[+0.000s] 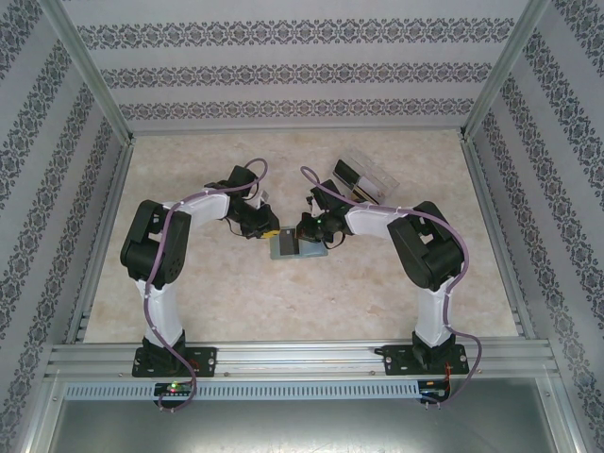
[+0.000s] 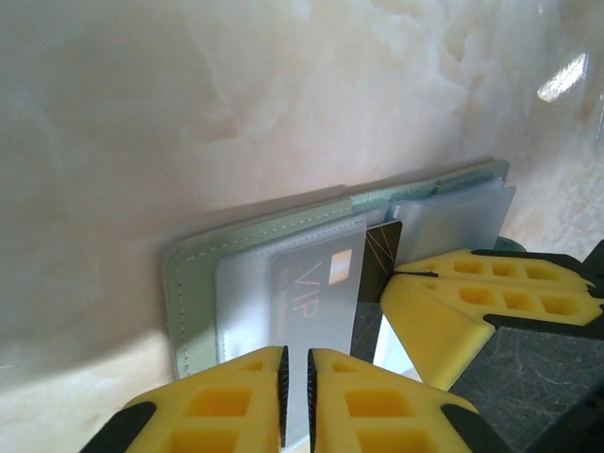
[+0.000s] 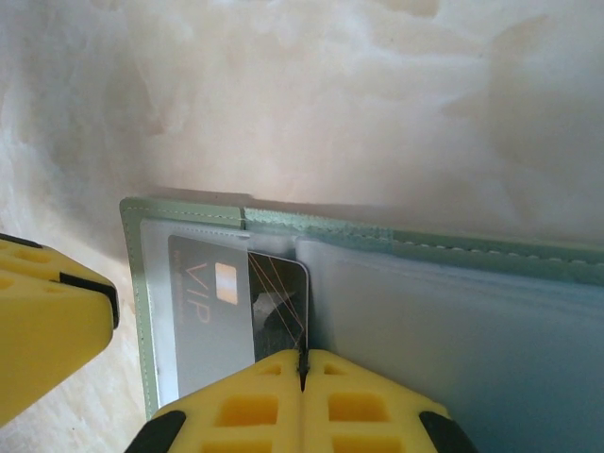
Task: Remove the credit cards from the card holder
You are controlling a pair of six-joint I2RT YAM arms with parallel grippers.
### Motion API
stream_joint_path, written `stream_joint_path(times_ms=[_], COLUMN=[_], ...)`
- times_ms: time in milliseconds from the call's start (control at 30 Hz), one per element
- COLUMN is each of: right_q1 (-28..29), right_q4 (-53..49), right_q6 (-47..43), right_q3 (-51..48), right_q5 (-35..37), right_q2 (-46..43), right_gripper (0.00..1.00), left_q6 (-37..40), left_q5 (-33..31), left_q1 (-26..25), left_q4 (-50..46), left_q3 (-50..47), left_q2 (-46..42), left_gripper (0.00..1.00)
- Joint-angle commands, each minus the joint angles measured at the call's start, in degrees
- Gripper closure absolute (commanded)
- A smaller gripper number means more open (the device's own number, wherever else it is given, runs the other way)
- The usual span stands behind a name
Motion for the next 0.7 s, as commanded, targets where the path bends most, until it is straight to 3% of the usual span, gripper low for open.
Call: stream_joint_path(times_ms=[0,167,400,667], right_q1=[-0.51,-0.73,-0.92,-0.9], right_q4=[-0.56,-0.58,4.01,4.96], right_q6=[-1.33,-1.42,0.19,2.26], right_q3=[-0.27,-0.01,-1.77,-1.55], right_q5=[0.77,0.58,-4.44,-5.65], right_q2=[-1.28,-1.41,-1.38,0.38], right_gripper=[1.0,1.0,0.85,0.79], left_q6=[-1.07,0.14,0.41,1.55], left_q5=[2.8,0.28,-1.05,-3.1], left_q1=[-0.17,-0.26,-0.19,-0.18], left_q4=[2.62,1.04,1.39,0.72], left_q3=[-0.41,-0.2,-1.8,-2.46], left_q2=[0.6,2.54,4.73,5.37], left_gripper=[0.86,0.88,0.9,0.91])
